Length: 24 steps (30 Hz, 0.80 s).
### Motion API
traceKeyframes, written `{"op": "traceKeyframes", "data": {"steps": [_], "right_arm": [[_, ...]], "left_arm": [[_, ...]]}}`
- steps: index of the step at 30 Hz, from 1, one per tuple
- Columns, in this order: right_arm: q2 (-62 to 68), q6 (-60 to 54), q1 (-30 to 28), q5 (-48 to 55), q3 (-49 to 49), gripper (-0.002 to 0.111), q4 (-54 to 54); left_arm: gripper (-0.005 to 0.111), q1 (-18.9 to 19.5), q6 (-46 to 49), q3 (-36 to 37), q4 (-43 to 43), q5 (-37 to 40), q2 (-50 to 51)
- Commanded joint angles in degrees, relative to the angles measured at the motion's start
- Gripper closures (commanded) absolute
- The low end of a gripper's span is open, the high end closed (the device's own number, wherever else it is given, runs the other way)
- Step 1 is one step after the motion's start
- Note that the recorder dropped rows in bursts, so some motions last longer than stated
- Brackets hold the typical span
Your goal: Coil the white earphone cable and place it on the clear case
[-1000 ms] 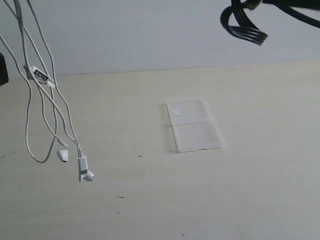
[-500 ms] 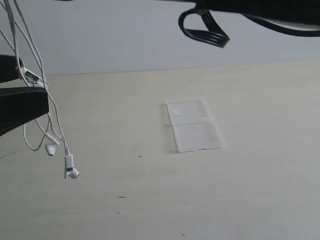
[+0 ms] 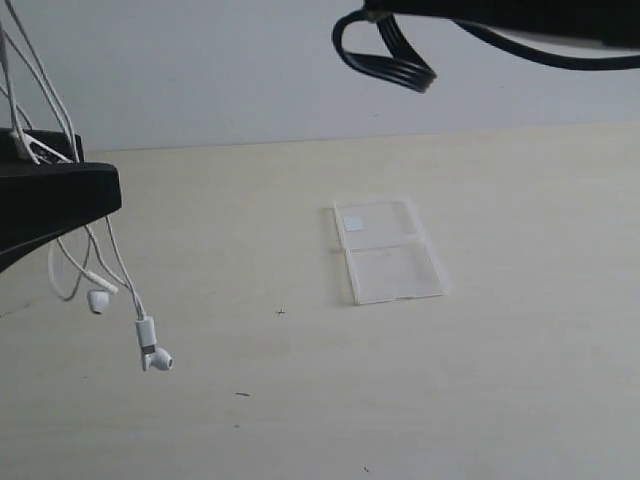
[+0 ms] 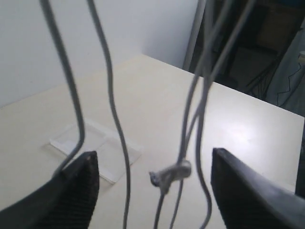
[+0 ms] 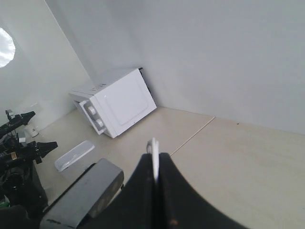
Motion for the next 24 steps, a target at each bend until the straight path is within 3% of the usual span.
{"op": "traceKeyframes", "data": {"steps": [1,8,13,24], "right_arm": [[0.05,0.03,-0.02,0.67,-0.61,0.108,-0.53],[0.05,0.03,-0.02,-1.45,-0.61,0.108,-0.53],[0.05,-0.21,-0.02,-2.19,-0.61,0.108,-0.53],[0.05,-1.35,-0.02,-2.62,-0.61,0.108,-0.53]], "left_arm": [[0.042,-0.2,0.36,0.24,-1.07,0.07,0.43],[0.033,-0.2,-2.15,0.24,3.39,6.44,-0.99],[0.025,-0.2,-8.36,0.24,9.33,5.62,-4.06],[0.025,-0.2,-18.38,0.24,19.94,-0.78,-12.86]]}}
